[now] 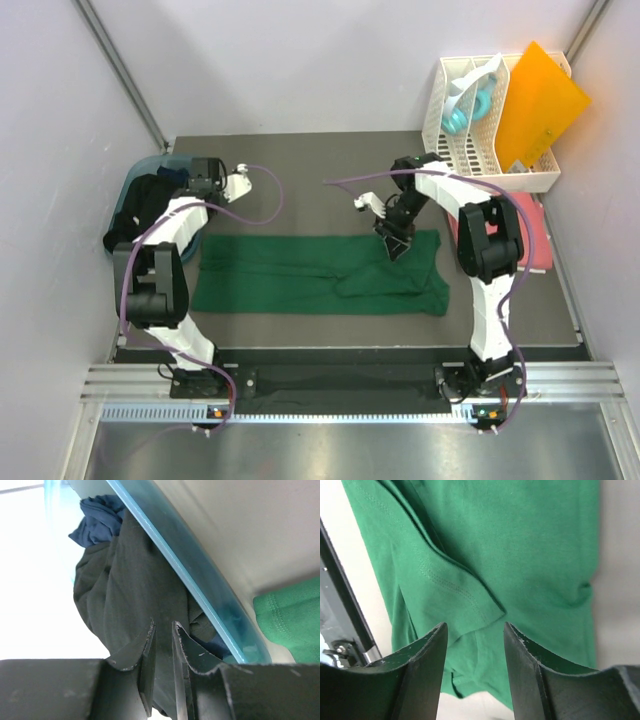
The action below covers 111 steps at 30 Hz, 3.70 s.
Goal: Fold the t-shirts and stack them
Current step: Fold the other side of the tshirt into a rectangle
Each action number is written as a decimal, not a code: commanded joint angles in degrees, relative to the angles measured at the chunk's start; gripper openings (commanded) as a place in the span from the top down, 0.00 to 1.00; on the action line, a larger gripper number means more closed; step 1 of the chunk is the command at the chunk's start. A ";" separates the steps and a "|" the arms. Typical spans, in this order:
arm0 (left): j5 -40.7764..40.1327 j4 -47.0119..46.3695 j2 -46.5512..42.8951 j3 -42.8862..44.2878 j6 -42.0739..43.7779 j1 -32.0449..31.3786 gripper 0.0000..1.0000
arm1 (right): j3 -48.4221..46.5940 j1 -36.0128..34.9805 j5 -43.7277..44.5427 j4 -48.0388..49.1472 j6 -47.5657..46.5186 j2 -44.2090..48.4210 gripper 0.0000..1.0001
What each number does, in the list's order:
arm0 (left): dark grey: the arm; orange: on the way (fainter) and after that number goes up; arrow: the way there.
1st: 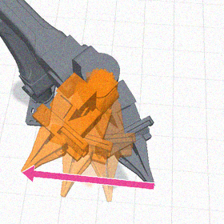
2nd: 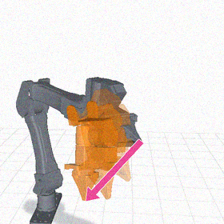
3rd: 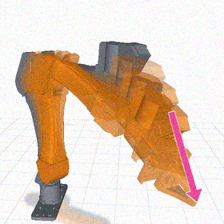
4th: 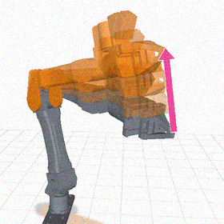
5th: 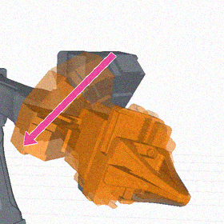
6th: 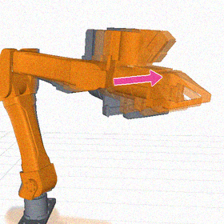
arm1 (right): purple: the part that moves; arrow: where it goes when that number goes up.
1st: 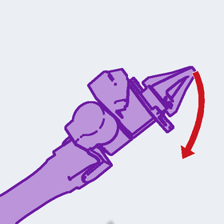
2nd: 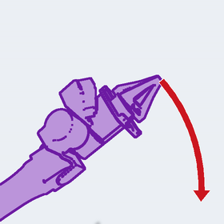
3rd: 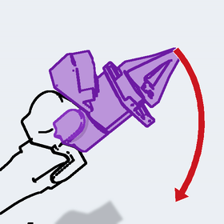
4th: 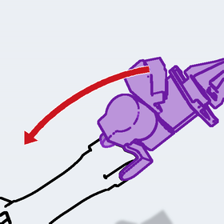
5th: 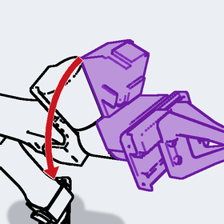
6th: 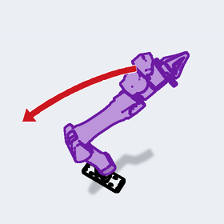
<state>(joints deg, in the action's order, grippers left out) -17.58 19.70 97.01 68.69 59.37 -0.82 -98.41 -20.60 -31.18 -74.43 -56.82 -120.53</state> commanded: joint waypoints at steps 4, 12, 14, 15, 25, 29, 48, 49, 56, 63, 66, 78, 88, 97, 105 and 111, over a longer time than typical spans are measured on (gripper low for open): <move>-1.75 -0.55 -4.11 -0.39 0.39 -0.94 0.76 | -3.10 0.73 -5.47 -4.67 -3.30 -3.13 0.52; -1.93 -0.72 -3.85 -0.48 -0.14 -1.46 0.76 | -1.61 1.35 -5.03 -3.62 -3.39 -5.07 0.56; -1.75 -0.81 -3.76 -0.48 -0.22 -1.47 0.76 | -0.47 1.53 -4.68 -2.83 -3.21 -4.98 0.57; -1.75 -0.89 -3.76 -0.48 -0.22 -1.55 0.76 | -0.29 1.44 -4.59 -2.74 -3.21 -4.98 0.58; -1.22 -1.51 -3.50 -0.48 -0.14 -1.64 0.76 | 0.94 1.53 -3.45 -0.63 -1.72 -4.71 0.69; -0.87 -1.51 -3.58 -0.83 -0.40 -1.64 0.76 | 2.60 1.53 -2.22 2.09 -0.32 -4.36 0.67; -0.35 -2.13 -2.79 -0.66 -0.22 -1.82 0.76 | 1.47 0.82 0.94 4.56 2.50 -1.91 1.00; -0.35 -2.21 -2.71 -0.57 -0.14 -1.82 0.76 | 0.77 0.82 1.03 3.69 2.41 -1.47 1.00; 0.01 -2.74 -1.74 -0.39 -0.66 -1.90 0.76 | -2.66 0.56 0.33 -2.20 1.53 3.98 1.00; 0.36 -3.18 -0.86 0.31 -0.93 -2.17 0.76 | -2.05 -1.02 -0.81 -6.51 0.48 8.82 1.00; 0.53 -3.18 -0.42 1.01 -0.84 -2.17 0.76 | 0.58 -2.42 -1.34 -6.87 0.48 11.19 1.00; 1.06 -3.53 1.78 3.91 0.48 -2.34 0.76 | 13.06 -12.44 0.85 -9.24 1.00 25.34 1.00; 1.59 -4.15 2.22 4.18 0.83 -2.87 0.76 | 20.09 -19.56 3.85 -9.24 3.03 32.46 1.00; 1.94 -4.85 2.39 4.53 1.71 -2.87 0.76 | 28.45 -23.61 5.08 -9.15 2.06 34.57 1.00; 2.90 -4.68 2.22 4.00 0.75 -2.96 0.76 | 22.67 -21.51 7.01 -3.81 4.34 33.79 0.52; 7.56 -2.04 0.46 0.49 0.48 -5.33 0.75 | 13.53 -9.03 6.57 9.03 11.55 23.27 0.62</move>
<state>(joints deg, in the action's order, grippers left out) -14.17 17.74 99.18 71.05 60.29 -4.08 -78.67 -36.10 -24.29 -74.98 -50.26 -90.96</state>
